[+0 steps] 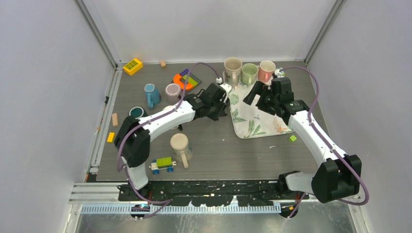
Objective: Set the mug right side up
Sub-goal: Turn over the cup at the center of the board.
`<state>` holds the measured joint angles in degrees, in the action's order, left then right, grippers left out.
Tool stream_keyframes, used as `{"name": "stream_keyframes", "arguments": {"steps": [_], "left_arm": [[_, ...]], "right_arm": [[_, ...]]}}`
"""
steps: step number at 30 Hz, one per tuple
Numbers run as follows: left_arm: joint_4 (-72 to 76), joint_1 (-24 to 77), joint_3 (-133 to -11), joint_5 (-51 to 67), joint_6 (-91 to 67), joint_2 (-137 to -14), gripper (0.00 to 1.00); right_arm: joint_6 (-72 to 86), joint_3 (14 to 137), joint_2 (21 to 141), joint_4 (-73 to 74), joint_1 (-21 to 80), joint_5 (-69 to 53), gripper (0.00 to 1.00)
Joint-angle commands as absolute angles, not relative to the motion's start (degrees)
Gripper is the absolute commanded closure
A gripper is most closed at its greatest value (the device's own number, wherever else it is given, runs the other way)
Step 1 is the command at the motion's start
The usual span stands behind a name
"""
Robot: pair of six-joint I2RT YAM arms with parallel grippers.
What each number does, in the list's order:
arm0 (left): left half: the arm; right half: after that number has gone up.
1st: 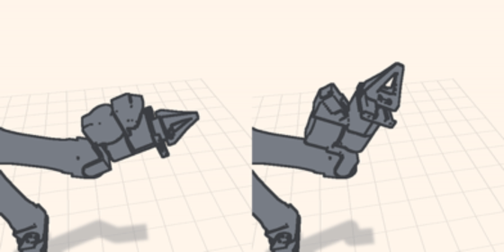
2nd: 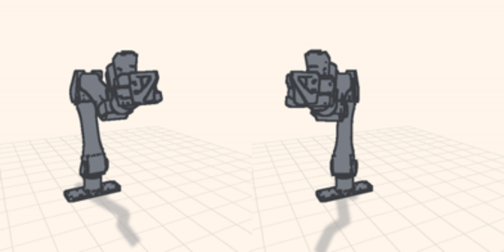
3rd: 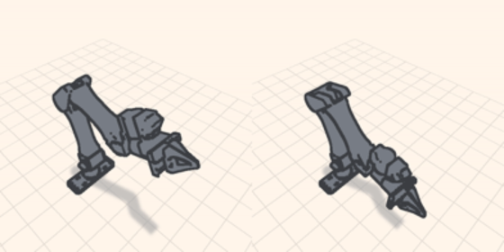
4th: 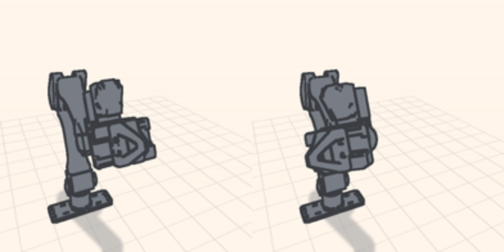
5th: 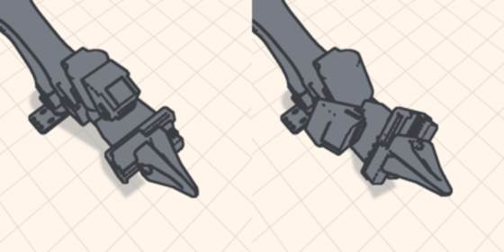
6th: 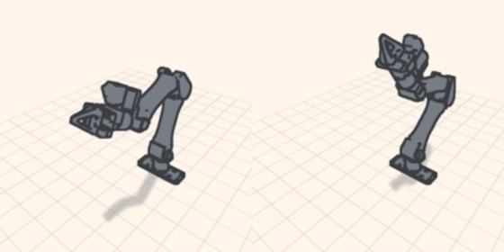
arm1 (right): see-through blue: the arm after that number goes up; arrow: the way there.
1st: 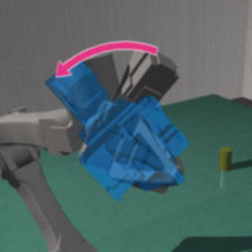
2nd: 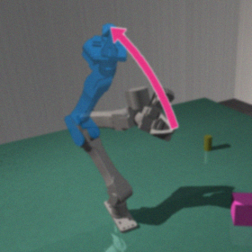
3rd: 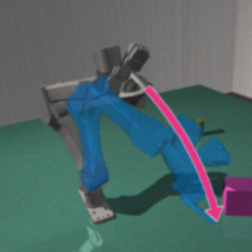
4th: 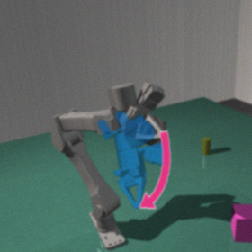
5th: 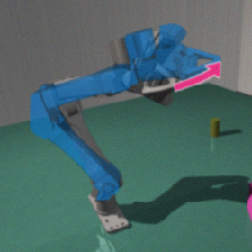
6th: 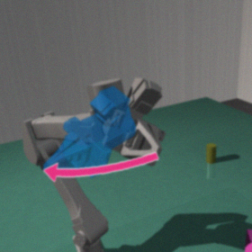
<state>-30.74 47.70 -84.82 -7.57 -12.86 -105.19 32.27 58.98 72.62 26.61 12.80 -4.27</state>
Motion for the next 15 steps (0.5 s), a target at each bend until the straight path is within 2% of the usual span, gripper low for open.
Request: {"name": "stream_keyframes", "arguments": {"steps": [1, 11, 15], "left_arm": [[-27.49, 46.25, -88.54, -6.86, -13.20, -96.35, 1.00], [-27.73, 42.19, -93.36, 5.62, -16.62, -88.73, 1.00], [-25.48, 40.49, -94.74, 10.95, -20.19, -86.56, 1.00]], "right_arm": [[34.71, 56.99, 69.50, 18.69, 13.09, -10.95, 0.00], [39.29, 51.70, 65.30, 0.53, 13.14, -30.84, 0.00], [44.56, 49.70, 65.85, -12.09, 13.44, -39.14, 0.00]]}}
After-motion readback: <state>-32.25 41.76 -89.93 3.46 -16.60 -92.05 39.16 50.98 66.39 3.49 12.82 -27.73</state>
